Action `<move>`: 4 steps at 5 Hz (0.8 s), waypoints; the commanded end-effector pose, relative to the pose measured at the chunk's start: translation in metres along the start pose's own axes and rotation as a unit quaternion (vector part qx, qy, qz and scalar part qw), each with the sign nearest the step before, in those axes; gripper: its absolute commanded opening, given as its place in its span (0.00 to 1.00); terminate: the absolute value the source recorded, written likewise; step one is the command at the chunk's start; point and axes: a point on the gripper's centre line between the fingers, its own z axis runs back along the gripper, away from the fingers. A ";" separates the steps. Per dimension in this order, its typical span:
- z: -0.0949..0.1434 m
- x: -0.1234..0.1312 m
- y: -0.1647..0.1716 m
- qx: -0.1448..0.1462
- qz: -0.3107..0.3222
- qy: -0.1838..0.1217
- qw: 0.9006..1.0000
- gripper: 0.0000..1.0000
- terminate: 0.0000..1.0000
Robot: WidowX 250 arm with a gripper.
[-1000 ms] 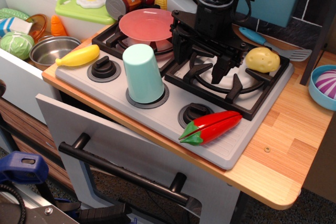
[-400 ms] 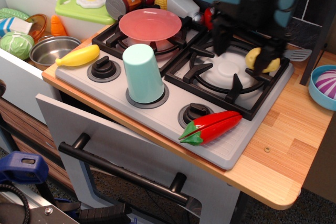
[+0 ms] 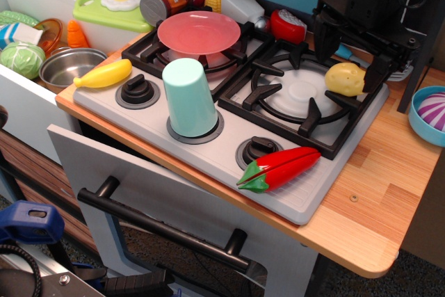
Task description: Put potato on plate
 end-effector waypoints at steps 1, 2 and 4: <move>0.012 0.029 0.003 -0.012 -0.021 -0.045 0.999 1.00 0.00; 0.009 0.034 0.006 -0.018 -0.029 -0.057 0.998 1.00 0.00; -0.011 0.030 0.012 -0.023 -0.040 -0.066 0.997 1.00 0.00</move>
